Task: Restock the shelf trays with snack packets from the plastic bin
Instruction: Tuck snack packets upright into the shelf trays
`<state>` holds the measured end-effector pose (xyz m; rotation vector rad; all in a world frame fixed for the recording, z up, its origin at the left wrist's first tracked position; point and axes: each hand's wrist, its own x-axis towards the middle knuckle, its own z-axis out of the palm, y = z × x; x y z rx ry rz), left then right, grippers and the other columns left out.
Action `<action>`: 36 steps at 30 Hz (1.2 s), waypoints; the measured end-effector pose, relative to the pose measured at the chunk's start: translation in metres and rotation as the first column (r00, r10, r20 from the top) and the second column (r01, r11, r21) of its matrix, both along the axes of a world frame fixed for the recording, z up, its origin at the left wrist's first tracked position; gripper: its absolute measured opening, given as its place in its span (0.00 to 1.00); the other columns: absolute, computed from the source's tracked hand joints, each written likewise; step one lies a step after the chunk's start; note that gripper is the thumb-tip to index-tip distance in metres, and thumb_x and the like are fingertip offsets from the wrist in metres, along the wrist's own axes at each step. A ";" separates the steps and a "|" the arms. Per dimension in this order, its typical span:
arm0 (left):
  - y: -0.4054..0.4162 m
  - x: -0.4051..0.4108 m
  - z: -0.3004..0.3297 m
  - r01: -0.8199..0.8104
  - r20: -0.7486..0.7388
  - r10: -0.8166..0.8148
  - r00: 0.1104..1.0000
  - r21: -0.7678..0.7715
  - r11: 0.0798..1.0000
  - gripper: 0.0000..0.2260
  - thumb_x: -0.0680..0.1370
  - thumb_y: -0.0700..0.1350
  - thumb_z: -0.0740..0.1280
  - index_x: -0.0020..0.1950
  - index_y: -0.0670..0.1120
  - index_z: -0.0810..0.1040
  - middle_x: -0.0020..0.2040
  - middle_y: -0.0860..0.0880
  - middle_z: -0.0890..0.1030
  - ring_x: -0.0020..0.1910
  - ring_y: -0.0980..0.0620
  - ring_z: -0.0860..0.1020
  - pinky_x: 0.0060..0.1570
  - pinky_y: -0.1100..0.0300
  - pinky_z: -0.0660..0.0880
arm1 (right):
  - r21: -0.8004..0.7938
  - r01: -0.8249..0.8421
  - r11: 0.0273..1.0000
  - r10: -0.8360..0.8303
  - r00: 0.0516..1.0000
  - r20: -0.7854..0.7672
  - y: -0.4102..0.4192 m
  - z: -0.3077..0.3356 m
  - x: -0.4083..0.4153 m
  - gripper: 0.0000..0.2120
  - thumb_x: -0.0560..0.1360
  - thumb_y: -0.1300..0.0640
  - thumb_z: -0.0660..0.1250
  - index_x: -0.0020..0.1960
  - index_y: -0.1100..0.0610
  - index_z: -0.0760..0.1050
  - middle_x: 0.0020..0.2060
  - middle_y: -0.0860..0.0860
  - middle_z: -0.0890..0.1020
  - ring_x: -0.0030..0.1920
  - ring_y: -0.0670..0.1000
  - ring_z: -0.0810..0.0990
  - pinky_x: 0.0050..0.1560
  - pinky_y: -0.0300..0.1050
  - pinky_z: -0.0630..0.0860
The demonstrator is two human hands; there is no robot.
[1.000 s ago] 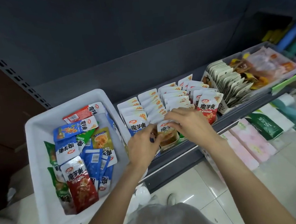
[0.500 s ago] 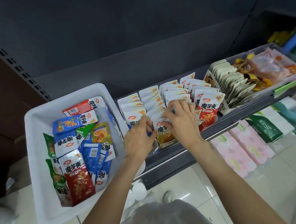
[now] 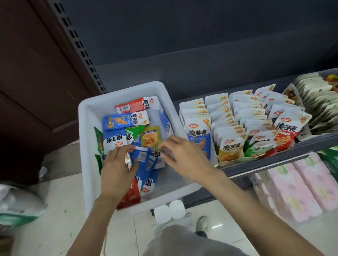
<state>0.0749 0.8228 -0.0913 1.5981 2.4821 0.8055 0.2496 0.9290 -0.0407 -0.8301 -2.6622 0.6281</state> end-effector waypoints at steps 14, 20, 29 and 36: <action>0.023 -0.014 -0.022 0.081 -0.200 -0.255 0.946 -0.615 0.785 0.31 0.74 0.62 0.64 0.72 0.49 0.62 0.69 0.48 0.63 0.68 0.48 0.60 0.65 0.52 0.64 | 0.061 -0.318 0.946 0.174 0.660 0.731 0.060 -0.070 -0.123 0.42 0.68 0.54 0.75 0.75 0.53 0.56 0.72 0.54 0.62 0.73 0.55 0.57 0.71 0.56 0.60; 0.021 -0.015 -0.020 0.092 -0.169 -0.235 0.957 -0.590 0.802 0.31 0.74 0.61 0.65 0.72 0.50 0.63 0.68 0.49 0.64 0.69 0.49 0.60 0.66 0.51 0.63 | 0.170 -0.504 0.847 0.186 0.580 0.793 0.069 -0.055 -0.117 0.38 0.66 0.44 0.75 0.71 0.47 0.63 0.68 0.55 0.64 0.70 0.56 0.60 0.68 0.54 0.61; 0.019 -0.018 -0.021 0.135 -0.069 -0.200 0.977 -0.525 0.841 0.29 0.72 0.58 0.68 0.70 0.50 0.66 0.68 0.51 0.67 0.69 0.50 0.62 0.66 0.53 0.64 | 0.261 -0.540 0.801 0.226 0.674 0.703 0.063 0.010 -0.113 0.06 0.75 0.60 0.62 0.43 0.51 0.75 0.35 0.48 0.77 0.46 0.53 0.77 0.73 0.62 0.51; 0.008 -0.010 0.040 -0.163 0.886 -0.008 0.463 0.094 0.982 0.26 0.73 0.51 0.69 0.70 0.56 0.68 0.62 0.59 0.76 0.58 0.63 0.75 0.55 0.64 0.72 | -0.468 0.147 0.871 -0.320 0.894 -0.314 0.039 0.062 -0.044 0.11 0.73 0.57 0.71 0.54 0.54 0.74 0.44 0.48 0.84 0.43 0.48 0.82 0.43 0.45 0.78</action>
